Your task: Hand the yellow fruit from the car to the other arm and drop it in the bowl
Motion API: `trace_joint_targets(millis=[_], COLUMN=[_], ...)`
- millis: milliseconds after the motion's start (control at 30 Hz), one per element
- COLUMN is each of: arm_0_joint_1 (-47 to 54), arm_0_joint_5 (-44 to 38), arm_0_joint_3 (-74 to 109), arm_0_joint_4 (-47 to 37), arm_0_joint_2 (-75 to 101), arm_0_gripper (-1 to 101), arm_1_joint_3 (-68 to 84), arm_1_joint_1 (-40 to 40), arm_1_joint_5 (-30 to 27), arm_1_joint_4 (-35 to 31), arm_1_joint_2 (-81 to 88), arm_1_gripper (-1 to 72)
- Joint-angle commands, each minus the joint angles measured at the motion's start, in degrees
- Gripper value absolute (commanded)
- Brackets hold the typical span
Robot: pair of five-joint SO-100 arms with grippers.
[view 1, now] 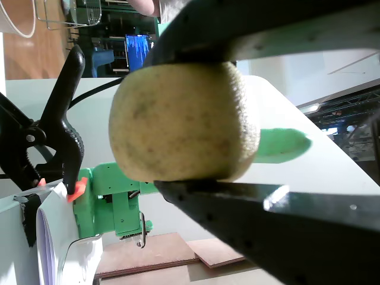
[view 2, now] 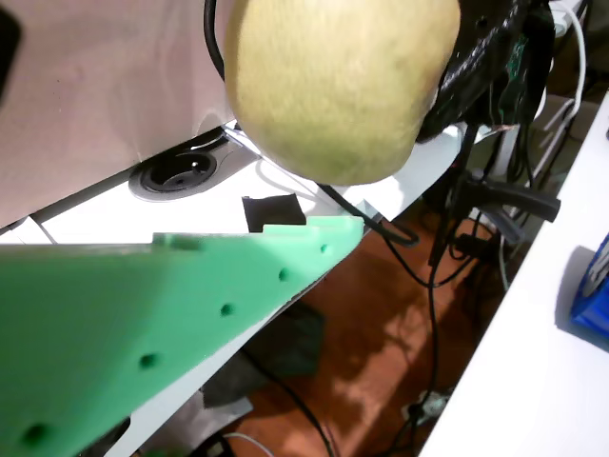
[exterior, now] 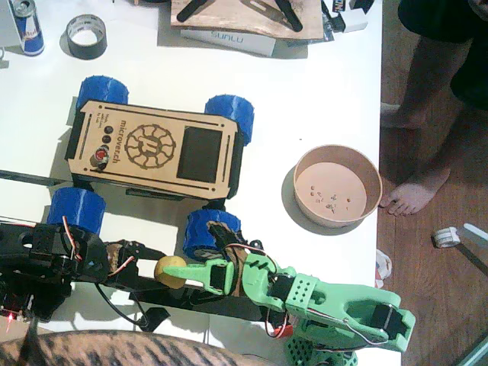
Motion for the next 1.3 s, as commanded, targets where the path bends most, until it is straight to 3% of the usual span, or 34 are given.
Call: trace_joint_targets(millis=[0, 67, 100, 533, 700, 733, 1267], arm_0_joint_1=[0.00, 0.00, 0.00, 0.00, 0.00, 0.00, 0.00], arm_0_joint_5=[-0.70, -0.70, -0.70, -0.62, -0.62, -0.53, -0.53], arm_0_joint_3=[-0.79, -0.79, -0.79, -0.70, -0.70, -0.70, -0.70], arm_0_joint_4=[-2.11, -2.11, -2.11, -2.02, -0.97, -0.88, -0.97], arm_0_joint_2=[-0.09, -0.26, -0.35, -0.35, -0.35, -0.35, -0.35], arm_0_gripper=[0, 0, 0, 1, 42, 46, 54], arm_1_joint_3=[-3.25, -3.78, -3.78, -3.43, -3.43, -3.43, -3.08], arm_1_joint_1=[-0.97, -1.49, -1.49, -1.41, -1.14, -1.14, 0.26], arm_1_joint_5=[-5.36, -5.01, -3.08, -1.58, -1.67, -1.67, -2.29], arm_1_joint_4=[-0.79, -0.79, -0.79, -0.53, -0.88, -0.97, -1.41], arm_1_joint_2=[-0.79, -1.76, -1.67, -0.53, -0.44, -0.53, -0.26], arm_1_gripper=[20.5, 0.7, 0.1, 0.0, 0.0, 0.0, 0.0])
